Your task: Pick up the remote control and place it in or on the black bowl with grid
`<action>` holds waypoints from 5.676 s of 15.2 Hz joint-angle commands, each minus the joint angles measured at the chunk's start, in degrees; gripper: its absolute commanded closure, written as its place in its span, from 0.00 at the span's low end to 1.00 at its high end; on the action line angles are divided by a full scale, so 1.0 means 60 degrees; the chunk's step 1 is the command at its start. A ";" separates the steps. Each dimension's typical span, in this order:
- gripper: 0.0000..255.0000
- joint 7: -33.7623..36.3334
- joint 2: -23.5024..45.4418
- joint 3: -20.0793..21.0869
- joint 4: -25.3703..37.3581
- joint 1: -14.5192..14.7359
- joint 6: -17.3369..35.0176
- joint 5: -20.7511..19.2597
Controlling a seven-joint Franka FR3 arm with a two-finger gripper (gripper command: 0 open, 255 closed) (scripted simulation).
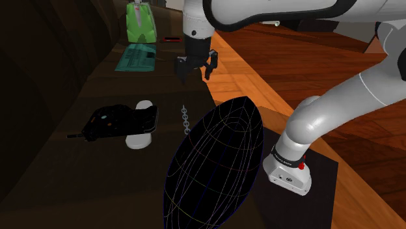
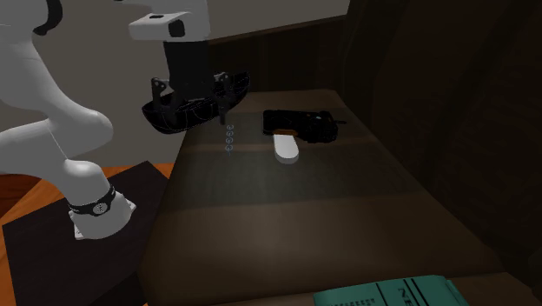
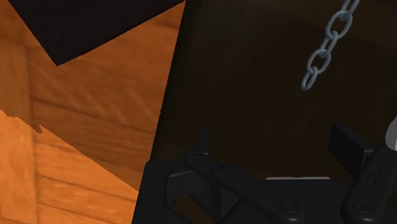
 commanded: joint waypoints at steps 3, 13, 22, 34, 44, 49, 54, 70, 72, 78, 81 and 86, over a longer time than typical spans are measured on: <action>0.00 0.1927 0.1452 0.1106 0.1038 -0.0349 0.0200 -0.0080; 0.00 0.7092 0.6412 0.3008 0.4627 -0.0119 0.0151 -0.2465; 0.00 0.7500 0.6865 0.2894 0.4050 0.0074 0.1040 -0.2749; 1.00 0.7505 0.6875 0.2890 0.4059 0.0082 0.1039 -0.2755; 1.00 0.7459 0.6812 0.2922 0.4641 0.0102 0.0416 -0.2690; 1.00 0.7453 0.6831 0.2946 0.5306 0.0164 -0.0232 -0.2691; 1.00 0.7483 0.6931 0.2967 0.6057 0.0274 -0.0909 -0.2755; 1.00 0.7782 0.7908 0.2990 0.9324 0.1200 -0.3426 -0.3493; 1.00 0.7832 0.8125 0.2975 0.9889 0.1429 -0.3811 -0.3666; 1.00 0.7897 0.5984 0.3319 0.7497 0.0474 -0.3017 -0.2095; 1.00 0.7820 0.4769 0.3324 0.6461 0.0230 -0.2786 -0.1169; 1.00 0.7760 0.2955 0.3084 0.5169 0.0357 -0.2716 0.0173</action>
